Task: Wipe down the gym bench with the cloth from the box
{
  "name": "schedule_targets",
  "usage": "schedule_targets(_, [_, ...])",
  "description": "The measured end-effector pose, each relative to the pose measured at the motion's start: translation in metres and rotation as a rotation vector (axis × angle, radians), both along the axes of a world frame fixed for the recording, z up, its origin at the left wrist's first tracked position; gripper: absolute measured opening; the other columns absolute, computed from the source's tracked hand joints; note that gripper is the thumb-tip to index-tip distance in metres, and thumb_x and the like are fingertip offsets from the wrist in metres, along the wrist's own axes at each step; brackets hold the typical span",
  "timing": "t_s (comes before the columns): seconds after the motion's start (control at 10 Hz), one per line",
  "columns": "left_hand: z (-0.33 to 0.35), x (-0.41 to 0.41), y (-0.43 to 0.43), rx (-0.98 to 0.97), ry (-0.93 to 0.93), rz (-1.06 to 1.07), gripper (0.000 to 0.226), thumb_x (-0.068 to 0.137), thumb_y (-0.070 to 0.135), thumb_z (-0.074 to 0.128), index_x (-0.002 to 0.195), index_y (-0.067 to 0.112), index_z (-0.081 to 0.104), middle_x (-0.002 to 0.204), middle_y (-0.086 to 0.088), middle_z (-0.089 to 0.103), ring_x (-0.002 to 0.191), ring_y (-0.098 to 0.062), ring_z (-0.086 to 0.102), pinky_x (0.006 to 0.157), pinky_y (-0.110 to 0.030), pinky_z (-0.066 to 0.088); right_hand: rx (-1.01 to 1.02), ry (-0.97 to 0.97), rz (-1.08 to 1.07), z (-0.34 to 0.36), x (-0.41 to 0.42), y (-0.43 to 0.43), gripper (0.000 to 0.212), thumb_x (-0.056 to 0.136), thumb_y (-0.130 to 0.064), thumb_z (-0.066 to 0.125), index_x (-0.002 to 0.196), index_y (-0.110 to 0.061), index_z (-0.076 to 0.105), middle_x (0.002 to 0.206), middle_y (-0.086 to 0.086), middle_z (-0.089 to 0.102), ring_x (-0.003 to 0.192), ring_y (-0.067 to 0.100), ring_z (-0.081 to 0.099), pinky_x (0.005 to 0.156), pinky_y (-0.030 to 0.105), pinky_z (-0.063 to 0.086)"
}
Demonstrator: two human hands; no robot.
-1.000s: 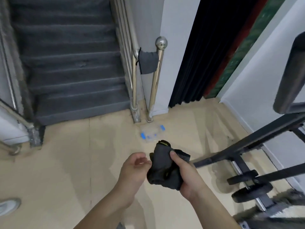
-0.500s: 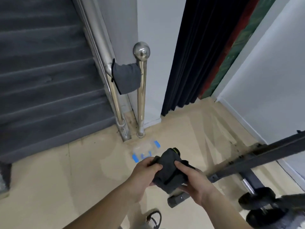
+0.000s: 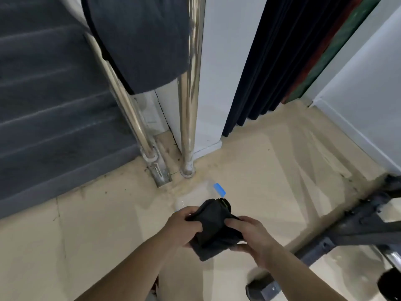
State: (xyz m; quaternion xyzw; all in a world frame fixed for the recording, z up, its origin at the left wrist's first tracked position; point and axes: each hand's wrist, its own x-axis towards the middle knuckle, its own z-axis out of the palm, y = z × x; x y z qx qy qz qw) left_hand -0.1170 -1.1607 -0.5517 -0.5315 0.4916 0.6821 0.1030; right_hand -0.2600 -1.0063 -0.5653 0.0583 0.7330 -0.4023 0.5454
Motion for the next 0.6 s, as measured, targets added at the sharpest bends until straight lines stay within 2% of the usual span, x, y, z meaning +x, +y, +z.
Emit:
schedule_targets(0.1, [-0.108,-0.023,-0.037,-0.125,-0.039,-0.069,0.044,0.075,0.002,0.062,0.104,0.034,0.069,0.107,-0.003,0.071,0.097,-0.027,0.070,0.077,-0.049,0.065,0.031,0.078,-0.028,-0.106,-0.006,-0.033,0.028,0.086,-0.023,0.079,0.105,-0.003,0.073,0.098,0.014,0.079,0.088,0.030,0.075,0.069,0.039,0.061])
schedule_targets(0.2, [-0.214,-0.047,-0.065,-0.266,-0.044,-0.130,0.042,0.069,0.008,0.064,0.106,0.026,0.065,0.102,-0.006,0.070,0.095,-0.027,0.068,0.083,-0.045,0.062,0.048,0.156,-0.048,-0.200,-0.016,-0.062,0.029,0.087,-0.024,0.078,0.103,-0.001,0.070,0.099,0.016,0.076,0.082,0.027,0.071,0.070,0.039,0.059])
schedule_targets(0.3, [-0.303,-0.069,-0.086,-0.321,-0.040,-0.165,0.047,0.062,0.015,0.061,0.107,0.028,0.066,0.105,-0.005,0.070,0.095,-0.025,0.068,0.084,-0.045,0.062,0.053,0.227,-0.032,-0.275,-0.035,-0.084,0.030,0.087,-0.026,0.078,0.096,0.001,0.068,0.087,0.012,0.072,0.074,0.025,0.065,0.061,0.036,0.056])
schedule_targets(0.4, [-0.364,-0.085,-0.096,-0.348,-0.036,-0.182,0.046,0.066,0.017,0.063,0.109,0.034,0.066,0.107,-0.001,0.069,0.095,-0.025,0.068,0.083,-0.047,0.063,0.064,0.313,0.018,-0.329,-0.054,-0.098,0.029,0.086,-0.026,0.076,0.075,-0.005,0.058,0.067,0.006,0.055,0.059,0.022,0.051,0.052,0.030,0.044])
schedule_targets(0.5, [-0.386,-0.089,-0.094,-0.391,-0.061,-0.239,0.032,0.075,0.015,0.068,0.102,0.031,0.067,0.106,-0.002,0.070,0.096,-0.027,0.069,0.085,-0.049,0.062,0.122,0.388,0.101,-0.365,-0.067,-0.104,0.029,0.083,-0.028,0.073,0.071,-0.012,0.052,0.065,0.003,0.052,0.058,0.019,0.049,0.056,0.030,0.041])
schedule_targets(0.6, [-0.390,-0.085,-0.094,-0.491,-0.152,-0.312,0.047,0.084,0.018,0.073,0.130,0.021,0.063,0.130,-0.003,0.064,0.117,-0.023,0.062,0.102,-0.038,0.053,0.249,0.506,0.258,-0.374,-0.074,-0.109,0.026,0.088,-0.039,0.063,0.093,-0.015,0.058,0.081,0.001,0.063,0.067,0.020,0.059,0.063,0.032,0.047])
